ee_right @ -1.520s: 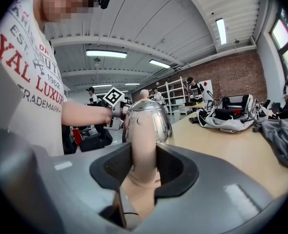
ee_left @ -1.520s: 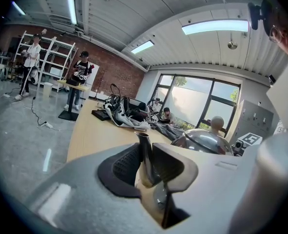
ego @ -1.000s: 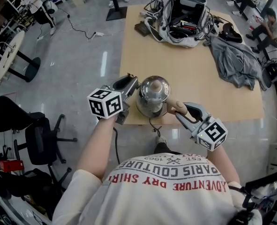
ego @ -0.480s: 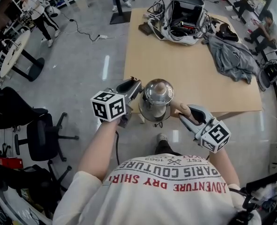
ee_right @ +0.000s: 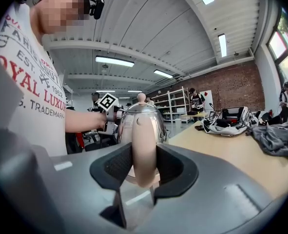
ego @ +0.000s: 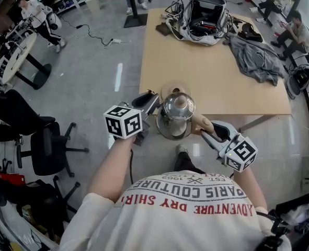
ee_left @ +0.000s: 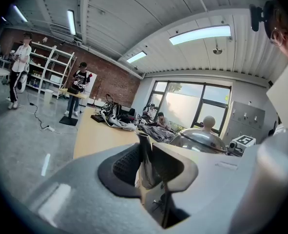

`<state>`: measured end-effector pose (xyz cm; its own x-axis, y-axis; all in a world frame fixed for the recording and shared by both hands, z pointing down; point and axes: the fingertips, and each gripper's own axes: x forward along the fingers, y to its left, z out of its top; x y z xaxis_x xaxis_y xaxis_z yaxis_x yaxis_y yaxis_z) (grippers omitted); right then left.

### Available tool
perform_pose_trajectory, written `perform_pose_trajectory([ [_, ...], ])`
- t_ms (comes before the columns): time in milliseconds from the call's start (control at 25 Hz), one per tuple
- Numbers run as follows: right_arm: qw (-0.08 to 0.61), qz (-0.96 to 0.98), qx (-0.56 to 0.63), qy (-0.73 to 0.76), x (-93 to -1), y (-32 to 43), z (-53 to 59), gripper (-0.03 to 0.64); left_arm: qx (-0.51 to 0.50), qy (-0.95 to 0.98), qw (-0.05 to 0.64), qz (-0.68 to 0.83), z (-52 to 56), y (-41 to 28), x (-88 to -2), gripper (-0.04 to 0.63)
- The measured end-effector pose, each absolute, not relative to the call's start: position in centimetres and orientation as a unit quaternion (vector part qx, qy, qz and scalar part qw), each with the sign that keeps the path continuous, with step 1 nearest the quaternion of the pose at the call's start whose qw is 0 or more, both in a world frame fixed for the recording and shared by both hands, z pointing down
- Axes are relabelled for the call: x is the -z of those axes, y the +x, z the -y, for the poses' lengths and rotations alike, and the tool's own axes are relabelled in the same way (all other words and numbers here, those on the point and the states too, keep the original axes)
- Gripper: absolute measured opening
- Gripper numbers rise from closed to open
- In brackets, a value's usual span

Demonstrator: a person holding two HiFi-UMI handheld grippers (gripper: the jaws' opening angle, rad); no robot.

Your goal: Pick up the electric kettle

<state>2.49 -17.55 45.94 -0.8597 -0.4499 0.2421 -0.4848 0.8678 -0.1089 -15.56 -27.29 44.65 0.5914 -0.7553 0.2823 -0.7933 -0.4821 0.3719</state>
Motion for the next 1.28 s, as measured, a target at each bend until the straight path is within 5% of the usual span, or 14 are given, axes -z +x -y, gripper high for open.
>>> perform_pose_trajectory([
  [1280,0.092,0.958,-0.096,0.255,-45.8,3.9,14.7,0.141,-0.038,0.861,0.236,0.449,23.4,-14.6,-44.5,0.077],
])
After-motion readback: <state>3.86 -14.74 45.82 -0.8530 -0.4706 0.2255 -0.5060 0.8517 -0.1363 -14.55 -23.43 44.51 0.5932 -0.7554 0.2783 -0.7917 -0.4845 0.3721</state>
